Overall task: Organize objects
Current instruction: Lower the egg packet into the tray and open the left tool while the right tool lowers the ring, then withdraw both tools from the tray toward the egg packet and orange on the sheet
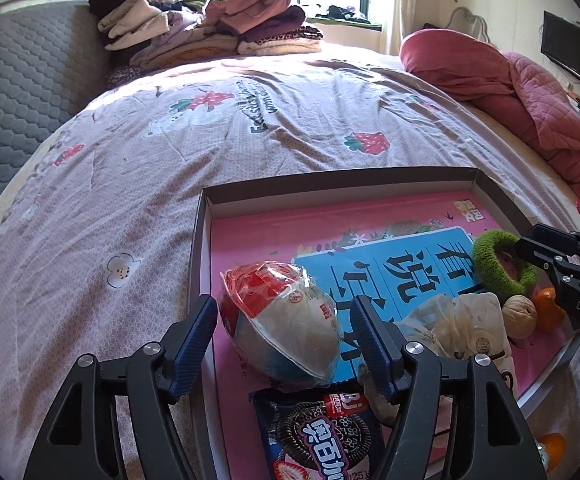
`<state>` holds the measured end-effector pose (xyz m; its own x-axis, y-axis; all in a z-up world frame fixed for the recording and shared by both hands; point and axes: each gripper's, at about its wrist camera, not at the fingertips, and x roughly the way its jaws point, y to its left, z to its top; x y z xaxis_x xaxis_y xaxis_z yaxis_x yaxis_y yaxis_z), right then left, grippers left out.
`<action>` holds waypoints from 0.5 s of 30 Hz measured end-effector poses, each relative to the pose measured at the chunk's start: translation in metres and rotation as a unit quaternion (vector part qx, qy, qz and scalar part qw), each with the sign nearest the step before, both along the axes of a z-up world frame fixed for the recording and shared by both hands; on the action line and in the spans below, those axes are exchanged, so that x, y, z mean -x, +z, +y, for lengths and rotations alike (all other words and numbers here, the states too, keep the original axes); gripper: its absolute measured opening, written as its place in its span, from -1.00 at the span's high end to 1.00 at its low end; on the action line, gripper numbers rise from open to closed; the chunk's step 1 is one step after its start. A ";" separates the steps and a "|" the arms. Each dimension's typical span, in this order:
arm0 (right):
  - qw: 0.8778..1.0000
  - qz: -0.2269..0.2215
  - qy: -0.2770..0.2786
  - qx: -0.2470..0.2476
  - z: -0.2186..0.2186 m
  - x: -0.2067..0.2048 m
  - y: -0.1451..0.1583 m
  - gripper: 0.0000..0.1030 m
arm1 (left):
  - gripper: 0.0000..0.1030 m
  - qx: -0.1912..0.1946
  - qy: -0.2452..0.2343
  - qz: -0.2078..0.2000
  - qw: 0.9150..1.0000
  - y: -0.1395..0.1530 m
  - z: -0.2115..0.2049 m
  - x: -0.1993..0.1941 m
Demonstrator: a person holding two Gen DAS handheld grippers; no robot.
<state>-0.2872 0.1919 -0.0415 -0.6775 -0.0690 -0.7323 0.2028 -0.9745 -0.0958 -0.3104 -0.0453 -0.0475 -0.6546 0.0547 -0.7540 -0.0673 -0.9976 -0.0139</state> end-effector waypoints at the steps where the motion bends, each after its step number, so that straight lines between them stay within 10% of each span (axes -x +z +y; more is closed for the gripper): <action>1: 1.000 0.002 0.000 0.000 0.000 0.000 0.001 0.31 | -0.37 0.000 0.001 0.002 1.000 0.001 -0.001 0.000; 15: 0.999 0.020 0.011 0.034 -0.007 -0.019 0.022 0.07 | -0.47 -0.003 0.014 0.030 0.999 0.028 -0.002 -0.015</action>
<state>-0.2685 0.1853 -0.0197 -0.7040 -0.1323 -0.6978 0.2206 -0.9746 -0.0377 -0.2959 -0.0470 -0.0198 -0.6997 0.0394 -0.7134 -0.0399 -0.9991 -0.0161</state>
